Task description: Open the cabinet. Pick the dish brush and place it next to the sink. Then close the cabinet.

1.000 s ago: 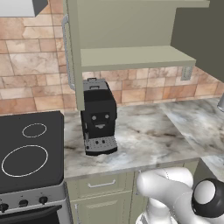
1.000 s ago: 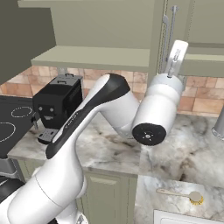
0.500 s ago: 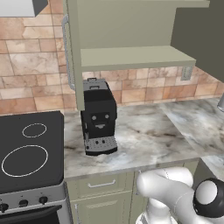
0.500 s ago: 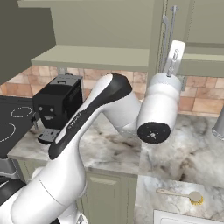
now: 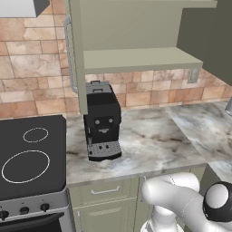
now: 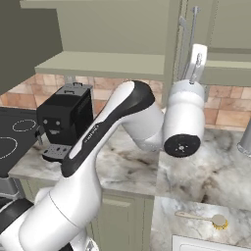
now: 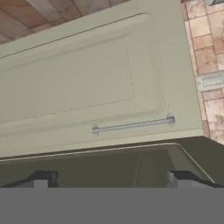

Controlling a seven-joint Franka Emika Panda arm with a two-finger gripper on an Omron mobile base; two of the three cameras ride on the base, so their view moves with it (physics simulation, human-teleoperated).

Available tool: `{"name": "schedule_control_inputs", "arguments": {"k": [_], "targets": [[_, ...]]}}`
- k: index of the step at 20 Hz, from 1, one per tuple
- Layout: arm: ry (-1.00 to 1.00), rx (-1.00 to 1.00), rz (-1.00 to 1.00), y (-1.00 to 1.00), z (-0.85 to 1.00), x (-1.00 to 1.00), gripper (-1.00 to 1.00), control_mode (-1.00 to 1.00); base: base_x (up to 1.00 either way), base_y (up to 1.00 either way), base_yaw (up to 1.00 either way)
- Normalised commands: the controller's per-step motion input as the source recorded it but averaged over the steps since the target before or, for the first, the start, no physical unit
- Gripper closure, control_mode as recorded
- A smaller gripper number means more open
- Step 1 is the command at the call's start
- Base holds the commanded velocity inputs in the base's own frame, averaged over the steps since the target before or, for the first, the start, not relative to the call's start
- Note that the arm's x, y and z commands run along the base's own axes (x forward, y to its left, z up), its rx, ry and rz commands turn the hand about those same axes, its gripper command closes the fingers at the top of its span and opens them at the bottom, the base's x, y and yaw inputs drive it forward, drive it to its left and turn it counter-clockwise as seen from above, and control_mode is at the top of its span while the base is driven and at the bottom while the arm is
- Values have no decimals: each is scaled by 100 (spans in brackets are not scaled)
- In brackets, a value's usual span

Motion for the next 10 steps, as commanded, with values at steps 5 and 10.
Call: {"name": "schedule_control_inputs", "arguments": {"k": [5, 10], "targets": [[-6, -10, 6, 33, -11, 0, -100, -100, 0, 0, 0], [-6, -11, 5, 29, -4, 9, -100, -100, 0, 0, 0]]}}
